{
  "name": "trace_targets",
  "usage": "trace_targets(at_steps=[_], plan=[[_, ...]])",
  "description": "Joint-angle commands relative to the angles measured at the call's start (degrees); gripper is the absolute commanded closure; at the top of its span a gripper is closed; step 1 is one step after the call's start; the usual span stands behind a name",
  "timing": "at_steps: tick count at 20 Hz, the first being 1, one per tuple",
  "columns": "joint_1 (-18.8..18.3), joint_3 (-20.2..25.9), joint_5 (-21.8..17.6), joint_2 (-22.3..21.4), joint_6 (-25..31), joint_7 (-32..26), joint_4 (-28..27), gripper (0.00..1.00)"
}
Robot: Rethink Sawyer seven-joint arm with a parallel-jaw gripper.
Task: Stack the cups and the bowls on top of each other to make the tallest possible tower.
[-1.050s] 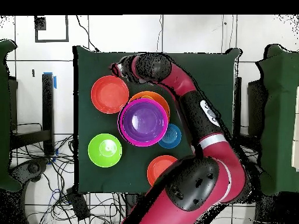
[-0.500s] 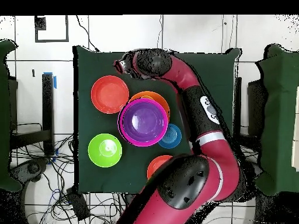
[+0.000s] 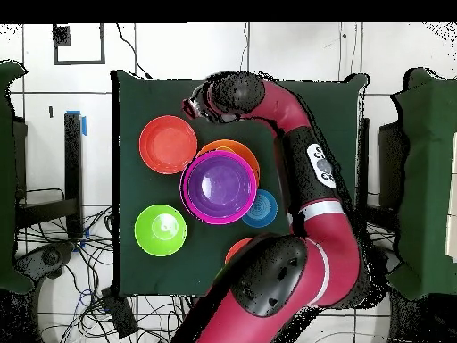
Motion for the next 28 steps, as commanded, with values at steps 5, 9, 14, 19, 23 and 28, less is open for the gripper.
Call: trace_targets(at_steps=[5,9,14,19,23,28], plan=[[1.26,-3.08,-4.71,-1.82,2.92,-2.99,-2.04,0.00],[1.32,-2.58,-5.09,-0.26,0.60,-3.64,-2.12,0.00],[2.38,-3.05,-6.51,1.89,1.70,-5.24,-5.28,0.00],[3.60,-4.00,-8.31,3.12,4.15,-6.32,-7.72,0.00],[4.34,-4.85,-9.88,3.74,5.36,-6.78,-8.63,0.00],[5.33,-5.64,-11.15,4.20,7.76,-7.03,-9.87,0.00]])
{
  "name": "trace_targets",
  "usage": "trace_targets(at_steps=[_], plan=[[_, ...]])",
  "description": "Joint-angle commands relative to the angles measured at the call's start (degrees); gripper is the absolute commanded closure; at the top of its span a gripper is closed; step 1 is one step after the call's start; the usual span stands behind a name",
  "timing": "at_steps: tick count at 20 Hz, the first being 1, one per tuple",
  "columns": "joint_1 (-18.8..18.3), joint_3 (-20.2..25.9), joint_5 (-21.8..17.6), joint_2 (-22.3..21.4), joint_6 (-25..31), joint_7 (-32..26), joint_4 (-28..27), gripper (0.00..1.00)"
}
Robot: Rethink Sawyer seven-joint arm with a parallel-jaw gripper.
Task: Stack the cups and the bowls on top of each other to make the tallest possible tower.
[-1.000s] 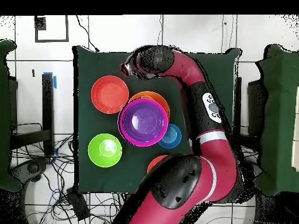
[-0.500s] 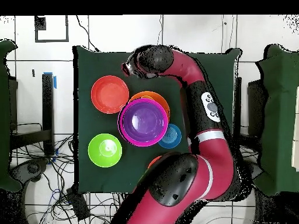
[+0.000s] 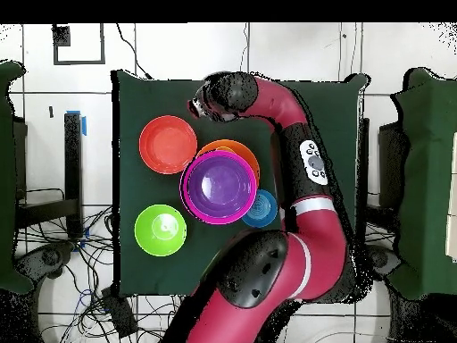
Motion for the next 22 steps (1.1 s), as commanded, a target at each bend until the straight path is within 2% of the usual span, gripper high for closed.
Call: trace_targets(at_steps=[1,5,7,9,11,13,18,22], plan=[[2.53,-3.38,-5.64,1.69,7.22,-6.98,-3.50,0.00],[2.61,-3.15,-5.66,2.21,7.51,-7.00,-3.36,0.00],[1.84,-2.06,-4.18,2.09,8.65,-6.85,-1.43,0.00],[1.92,-1.93,-1.92,3.06,15.40,-4.79,-1.57,0.00],[1.63,-0.87,-0.65,3.98,17.40,-4.93,-1.88,0.00],[1.21,-0.54,-0.06,4.65,17.19,-4.24,-2.21,0.00],[1.86,0.04,-0.76,7.61,18.50,-5.87,-7.28,0.00],[1.43,0.54,-0.45,8.15,16.81,-5.60,-6.30,0.00]])
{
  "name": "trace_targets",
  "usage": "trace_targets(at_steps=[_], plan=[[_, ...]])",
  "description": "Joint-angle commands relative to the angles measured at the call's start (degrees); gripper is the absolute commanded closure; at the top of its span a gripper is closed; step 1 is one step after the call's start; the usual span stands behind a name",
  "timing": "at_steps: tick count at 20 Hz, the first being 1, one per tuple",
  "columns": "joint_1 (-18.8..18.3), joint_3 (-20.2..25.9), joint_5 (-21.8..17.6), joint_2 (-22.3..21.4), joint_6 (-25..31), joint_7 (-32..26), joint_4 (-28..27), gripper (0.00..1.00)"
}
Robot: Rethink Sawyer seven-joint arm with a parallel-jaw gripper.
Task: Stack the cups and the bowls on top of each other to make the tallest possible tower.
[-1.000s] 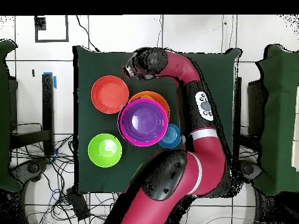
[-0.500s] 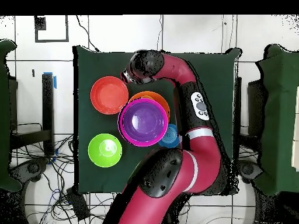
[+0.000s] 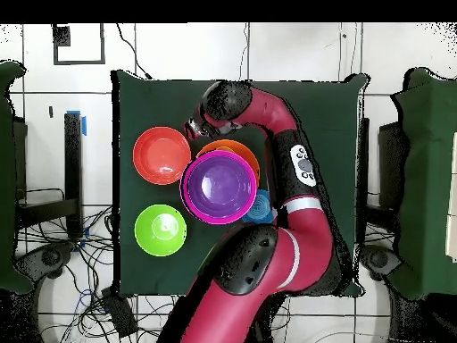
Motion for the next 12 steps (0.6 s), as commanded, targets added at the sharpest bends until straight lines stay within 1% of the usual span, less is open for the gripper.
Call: trace_targets(at_steps=[1,4,6,10,12], plan=[[0.38,0.99,-0.68,3.09,2.65,-5.66,-3.36,0.00],[0.35,1.19,-0.31,3.06,1.48,-5.65,-3.09,0.00],[-0.14,1.52,0.06,2.44,-0.96,-5.28,-1.94,0.00],[-2.19,4.00,-0.20,-1.17,-12.49,-6.83,2.59,0.00],[-2.89,4.55,-0.83,-3.38,-16.31,-7.30,4.38,0.00]])
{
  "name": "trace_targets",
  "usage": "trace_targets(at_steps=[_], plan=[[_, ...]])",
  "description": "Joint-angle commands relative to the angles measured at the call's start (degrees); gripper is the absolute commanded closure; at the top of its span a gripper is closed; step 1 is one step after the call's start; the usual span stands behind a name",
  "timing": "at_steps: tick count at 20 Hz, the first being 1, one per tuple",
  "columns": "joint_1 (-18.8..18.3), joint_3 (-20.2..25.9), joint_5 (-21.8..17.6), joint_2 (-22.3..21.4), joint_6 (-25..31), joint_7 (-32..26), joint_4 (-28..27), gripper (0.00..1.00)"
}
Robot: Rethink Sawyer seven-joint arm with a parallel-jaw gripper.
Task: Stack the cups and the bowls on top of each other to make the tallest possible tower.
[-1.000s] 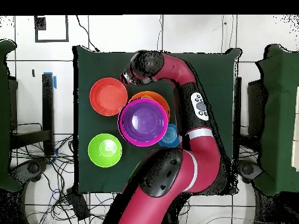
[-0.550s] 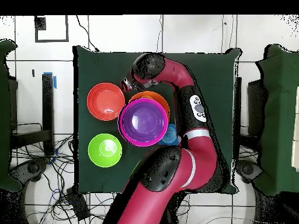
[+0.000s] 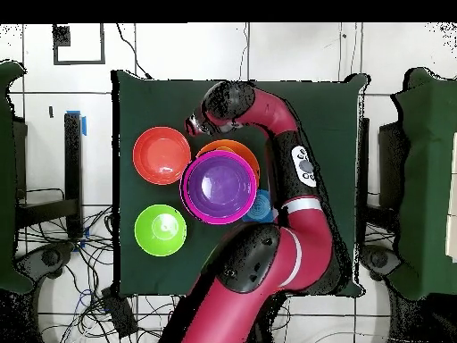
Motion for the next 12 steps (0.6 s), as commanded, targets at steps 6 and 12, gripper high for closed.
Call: trace_targets(at_steps=[6,12], plan=[[-1.92,0.91,-4.97,-10.12,-16.92,-7.24,5.37,0.00],[-1.10,-3.23,-8.40,-14.11,-14.12,-7.17,3.65,0.00]])
